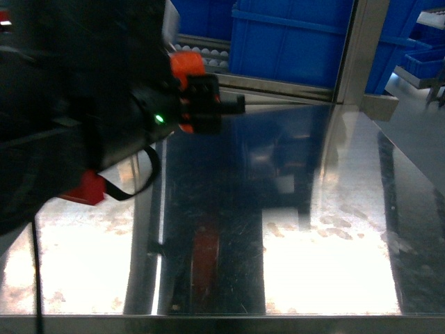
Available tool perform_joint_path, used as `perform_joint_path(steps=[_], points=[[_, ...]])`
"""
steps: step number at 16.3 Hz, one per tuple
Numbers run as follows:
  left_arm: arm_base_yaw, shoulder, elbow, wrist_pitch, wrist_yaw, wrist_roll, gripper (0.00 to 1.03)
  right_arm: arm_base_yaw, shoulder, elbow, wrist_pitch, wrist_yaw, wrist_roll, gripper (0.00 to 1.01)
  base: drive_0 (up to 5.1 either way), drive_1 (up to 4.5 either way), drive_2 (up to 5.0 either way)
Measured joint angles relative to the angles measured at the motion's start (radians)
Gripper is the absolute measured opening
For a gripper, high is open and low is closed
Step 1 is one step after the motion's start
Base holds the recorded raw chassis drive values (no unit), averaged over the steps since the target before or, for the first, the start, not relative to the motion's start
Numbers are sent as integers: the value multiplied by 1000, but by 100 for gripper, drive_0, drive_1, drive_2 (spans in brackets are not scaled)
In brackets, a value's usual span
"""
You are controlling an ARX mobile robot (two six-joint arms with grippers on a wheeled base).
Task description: Pick capacitor and pack into box
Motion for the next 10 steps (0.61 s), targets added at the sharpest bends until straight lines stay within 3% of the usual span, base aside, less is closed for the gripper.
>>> perform_joint_path(steps=[2, 4, 5, 7, 8, 10], points=[[18, -262, -242, 108, -3, 28, 45, 0, 0, 0, 0, 0, 0, 98, 0, 0, 0], [18, -532, -486, 78, -60, 42, 45, 0, 0, 0, 0, 0, 0, 98, 0, 0, 0], [10, -690, -596, 44, -95, 73, 45, 0, 0, 0, 0, 0, 0, 98, 0, 0, 0], [8, -1017, -755, -163, -120, 82, 45, 0, 0, 0, 0, 0, 0, 98, 0, 0, 0], [8, -1180, -809, -312, -119, 64, 45, 0, 0, 0, 0, 0, 0, 98, 0, 0, 0], [8, -1288, -813, -348, -119, 55, 45, 0, 0, 0, 0, 0, 0, 98, 0, 0, 0]])
